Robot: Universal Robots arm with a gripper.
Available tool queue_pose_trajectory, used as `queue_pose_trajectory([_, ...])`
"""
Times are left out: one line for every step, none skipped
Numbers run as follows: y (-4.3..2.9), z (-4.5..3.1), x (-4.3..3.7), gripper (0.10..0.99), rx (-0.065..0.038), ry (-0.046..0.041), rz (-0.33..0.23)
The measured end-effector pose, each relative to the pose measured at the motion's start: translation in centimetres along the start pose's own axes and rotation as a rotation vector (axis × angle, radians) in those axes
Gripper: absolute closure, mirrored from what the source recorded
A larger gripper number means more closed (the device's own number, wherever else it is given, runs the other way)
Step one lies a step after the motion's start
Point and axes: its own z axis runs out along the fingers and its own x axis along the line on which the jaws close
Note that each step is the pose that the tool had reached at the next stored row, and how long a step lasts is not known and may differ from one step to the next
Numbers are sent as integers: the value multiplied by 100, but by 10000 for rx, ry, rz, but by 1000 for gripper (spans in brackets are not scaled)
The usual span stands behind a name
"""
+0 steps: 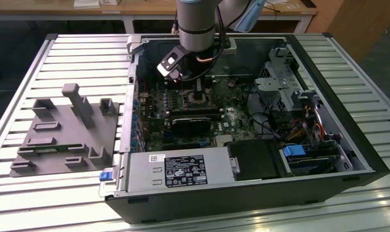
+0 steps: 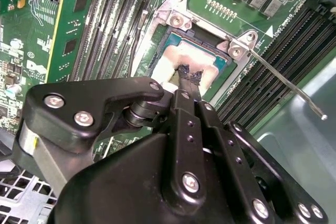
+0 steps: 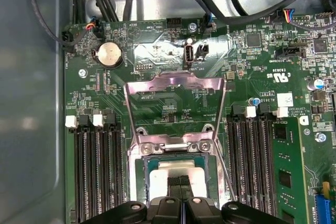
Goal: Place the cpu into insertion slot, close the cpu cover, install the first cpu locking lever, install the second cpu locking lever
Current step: 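Place the cpu into insertion slot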
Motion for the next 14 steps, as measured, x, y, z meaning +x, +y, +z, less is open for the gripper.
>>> queue_pose_trajectory([0, 0, 0, 980, 0, 0, 0])
queue_pose_trajectory([0, 0, 0, 980, 1, -1, 1])
queue_pose_trajectory([0, 1, 0, 980, -1, 2, 0])
queue_pose_trajectory([0, 2, 0, 980, -1, 3, 0])
queue_pose_trajectory([0, 2, 0, 980, -1, 2, 0])
queue_pose_trajectory([0, 7, 1, 980, -3, 6, 0])
queue_pose_trajectory([0, 11, 1, 980, -3, 5, 1])
queue_pose_trajectory([-1, 12, 0, 980, -1, 1, 0])
queue_pose_trajectory([-1, 13, 0, 980, 0, -1, 0])
queue_pose_trajectory([-1, 13, 0, 980, 1, -1, 0])
queue_pose_trajectory([-1, 15, 0, 980, 0, -1, 0])
queue_pose_trajectory([-1, 17, 0, 980, 0, 1, 0])
queue_pose_trajectory([-1, 18, 0, 980, -1, 1, 0])
queue_pose_trajectory([-1, 18, 0, 980, 0, 0, 0])
